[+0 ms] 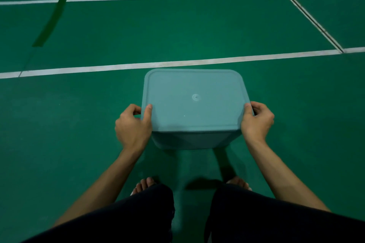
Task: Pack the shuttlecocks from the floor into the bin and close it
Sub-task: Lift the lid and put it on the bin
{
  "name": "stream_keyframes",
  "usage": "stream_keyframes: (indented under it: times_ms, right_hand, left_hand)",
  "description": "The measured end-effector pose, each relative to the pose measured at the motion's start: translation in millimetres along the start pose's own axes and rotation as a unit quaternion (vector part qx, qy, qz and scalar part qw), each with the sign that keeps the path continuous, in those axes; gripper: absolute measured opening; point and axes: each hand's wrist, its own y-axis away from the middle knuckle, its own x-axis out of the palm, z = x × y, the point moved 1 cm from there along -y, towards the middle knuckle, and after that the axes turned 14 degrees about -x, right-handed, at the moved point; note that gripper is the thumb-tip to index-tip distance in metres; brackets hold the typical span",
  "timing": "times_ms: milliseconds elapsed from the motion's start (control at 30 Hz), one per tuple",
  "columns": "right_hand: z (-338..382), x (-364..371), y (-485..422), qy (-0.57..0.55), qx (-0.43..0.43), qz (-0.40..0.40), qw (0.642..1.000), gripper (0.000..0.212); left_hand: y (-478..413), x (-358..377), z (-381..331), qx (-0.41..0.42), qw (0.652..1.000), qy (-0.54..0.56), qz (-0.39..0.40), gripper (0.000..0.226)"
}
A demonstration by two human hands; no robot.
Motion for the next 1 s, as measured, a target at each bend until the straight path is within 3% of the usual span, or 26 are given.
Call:
stream_keyframes:
  times_ms: [100, 200, 300, 367, 433, 500, 633, 700, 833, 933, 1000]
  right_hand:
    - [-2.9, 0.6, -5.5, 0.003, 0.003, 0.022, 1.000, 0.021]
    - [-2.5, -0.9, -18.6, 0.031, 0.005, 0.082, 0.996, 0.022]
    - [3.1, -2.1, -30.7, 0.080, -0.063, 0.169, 0.980, 0.038]
    - [8.4, 1.4, -33.7, 0.127, -0.135, 0.239, 0.953, 0.057]
    - [15.6, 5.7, -29.3, 0.176, -0.183, 0.292, 0.922, 0.062]
    - [14.8, 6.0, -20.1, 0.217, -0.206, 0.300, 0.906, 0.057]
    - [8.6, -4.7, -8.6, 0.186, -0.199, 0.234, 0.934, 0.046]
    - [10.2, -6.8, -3.3, 0.199, -0.201, 0.217, 0.934, 0.043]
    - [23.5, -0.5, -2.0, 0.321, -0.288, 0.245, 0.868, 0.064]
    - [26.3, 16.8, -15.0, 0.365, -0.331, 0.345, 0.799, 0.075]
    - [20.0, 25.3, -18.4, 0.386, -0.307, 0.385, 0.780, 0.074]
  left_hand:
    - [-7.6, 4.3, -0.9, 0.007, 0.999, 0.006, 0.045, 0.039]
    - [-17.0, 11.9, 1.4, 0.011, 0.990, 0.019, 0.138, 0.038]
    - [-27.0, 14.0, -0.4, 0.055, 0.971, 0.001, 0.234, 0.059]
    - [-30.3, 13.1, -5.9, 0.110, 0.957, -0.045, 0.265, 0.061]
    - [-25.5, 11.9, -12.6, 0.116, 0.949, -0.073, 0.285, 0.058]
    - [-16.7, 11.6, -13.5, 0.131, 0.950, -0.105, 0.265, 0.057]
    - [-13.4, 8.9, -6.3, 0.175, 0.944, -0.135, 0.243, 0.057]
    - [-15.9, 10.5, -2.0, 0.219, 0.932, -0.208, 0.198, 0.071]
    - [-18.5, 19.3, -12.5, 0.326, 0.878, -0.328, 0.122, 0.094]
    - [-20.9, 29.4, -25.5, 0.331, 0.867, -0.334, 0.162, 0.097]
    - [-19.1, 35.2, -25.9, 0.313, 0.869, -0.339, 0.180, 0.095]
